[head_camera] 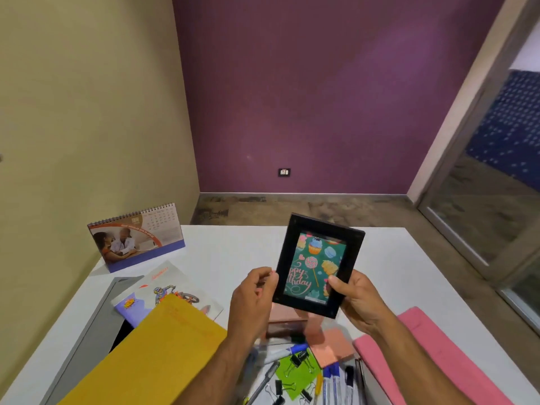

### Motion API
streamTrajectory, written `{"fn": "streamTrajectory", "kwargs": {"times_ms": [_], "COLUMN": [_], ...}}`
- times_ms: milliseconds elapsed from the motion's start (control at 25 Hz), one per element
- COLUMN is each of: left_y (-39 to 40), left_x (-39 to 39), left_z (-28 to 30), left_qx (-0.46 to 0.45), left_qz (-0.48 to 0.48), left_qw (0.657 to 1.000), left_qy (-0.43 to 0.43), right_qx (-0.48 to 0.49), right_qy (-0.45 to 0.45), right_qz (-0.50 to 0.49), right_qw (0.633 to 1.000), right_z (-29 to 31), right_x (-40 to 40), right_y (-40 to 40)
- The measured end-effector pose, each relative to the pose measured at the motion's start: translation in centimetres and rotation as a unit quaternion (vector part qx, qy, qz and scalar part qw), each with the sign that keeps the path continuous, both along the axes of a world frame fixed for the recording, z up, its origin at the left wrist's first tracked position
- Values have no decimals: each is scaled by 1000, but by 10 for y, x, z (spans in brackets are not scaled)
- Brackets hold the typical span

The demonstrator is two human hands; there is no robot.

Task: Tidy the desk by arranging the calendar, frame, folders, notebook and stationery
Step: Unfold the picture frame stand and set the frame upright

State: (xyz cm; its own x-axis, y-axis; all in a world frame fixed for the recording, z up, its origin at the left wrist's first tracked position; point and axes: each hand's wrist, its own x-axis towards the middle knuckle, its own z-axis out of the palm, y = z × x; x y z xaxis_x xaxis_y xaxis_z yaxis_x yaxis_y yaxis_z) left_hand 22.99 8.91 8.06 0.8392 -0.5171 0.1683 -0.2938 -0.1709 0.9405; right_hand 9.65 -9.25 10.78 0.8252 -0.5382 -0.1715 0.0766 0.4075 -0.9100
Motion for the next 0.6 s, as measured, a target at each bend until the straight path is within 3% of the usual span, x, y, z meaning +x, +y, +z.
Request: {"fn": "streamTrajectory", "kwargs": {"times_ms": [160, 320, 480, 600], "left_y": [-62, -130, -199, -250], "left_x": [-22, -37, -50, -55], "left_z": [-4, -16, -36, -56], "left_qx": [146, 268, 326, 348], "left_qz": [-78, -154, -208, -219], "left_qw": [976, 913, 864, 846], "left_qy": [-142, -266, -322, -341], "right_qx": [-24, -49, -69, -71], "right_qy": [10, 21, 66, 97], "right_qz": [-77, -140, -184, -203], "right_qw": [997, 989, 978, 972], "right_z": [7, 9, -8, -23], "right_x": [-40, -75, -96, -103], "right_y": [-74, -137, -204, -252]}}
